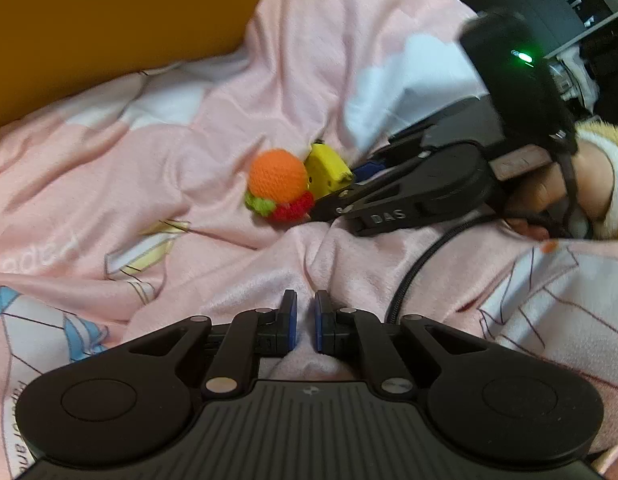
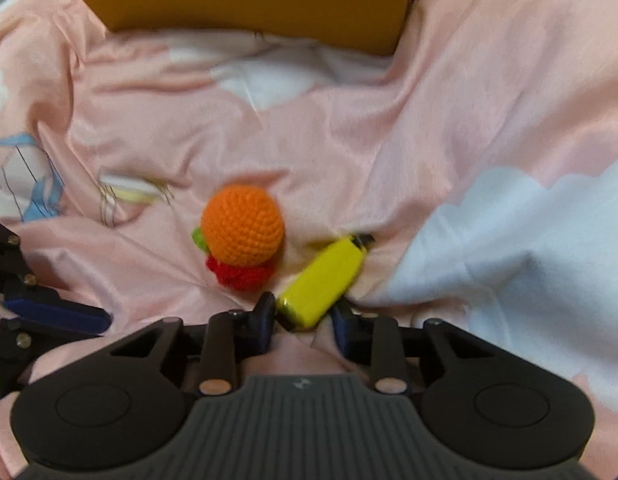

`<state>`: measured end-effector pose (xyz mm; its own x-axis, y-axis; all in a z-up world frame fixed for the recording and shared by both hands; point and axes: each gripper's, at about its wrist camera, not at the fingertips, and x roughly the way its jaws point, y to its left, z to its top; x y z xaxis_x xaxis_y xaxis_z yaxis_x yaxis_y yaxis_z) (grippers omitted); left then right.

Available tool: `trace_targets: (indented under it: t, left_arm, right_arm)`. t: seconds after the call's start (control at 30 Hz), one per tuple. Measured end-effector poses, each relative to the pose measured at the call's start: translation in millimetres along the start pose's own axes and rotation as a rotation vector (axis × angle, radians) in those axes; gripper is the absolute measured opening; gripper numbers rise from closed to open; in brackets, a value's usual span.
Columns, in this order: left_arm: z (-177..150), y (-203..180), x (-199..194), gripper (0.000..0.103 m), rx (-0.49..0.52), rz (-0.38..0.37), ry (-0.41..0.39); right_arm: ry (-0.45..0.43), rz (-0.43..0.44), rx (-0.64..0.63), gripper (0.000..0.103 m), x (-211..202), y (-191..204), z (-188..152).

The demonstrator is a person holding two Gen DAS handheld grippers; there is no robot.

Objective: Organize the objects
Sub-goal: 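Grasp the orange crocheted ball with the left gripper while the right gripper grasps the yellow tape measure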

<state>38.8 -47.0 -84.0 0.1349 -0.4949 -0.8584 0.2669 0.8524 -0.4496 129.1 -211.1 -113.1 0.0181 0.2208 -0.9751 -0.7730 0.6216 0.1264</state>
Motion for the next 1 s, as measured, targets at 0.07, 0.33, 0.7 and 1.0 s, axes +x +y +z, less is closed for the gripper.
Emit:
trace_targets:
  t: [0.07, 0.33, 0.7, 1.0]
  left_arm:
    - [3, 5, -5, 0.009, -0.021, 0.007, -0.027]
    - [26, 26, -38, 0.033, -0.11, 0.041, -0.214]
    - [42, 30, -4, 0.053, -0.089, 0.148, -0.084]
    - [39, 48, 14, 0.053, -0.186, 0.146, -0.056]
  right_arm:
    - [-0.04, 0.018, 0.013, 0.03, -6, -1, 0]
    - [-0.168, 0.12, -0.069, 0.024, -28, 15, 13]
    - [-0.177, 0.088, -0.011, 0.034, -18, 7, 21]
    - [-0.205, 0.141, 0.045, 0.031, -11, 0, 22]
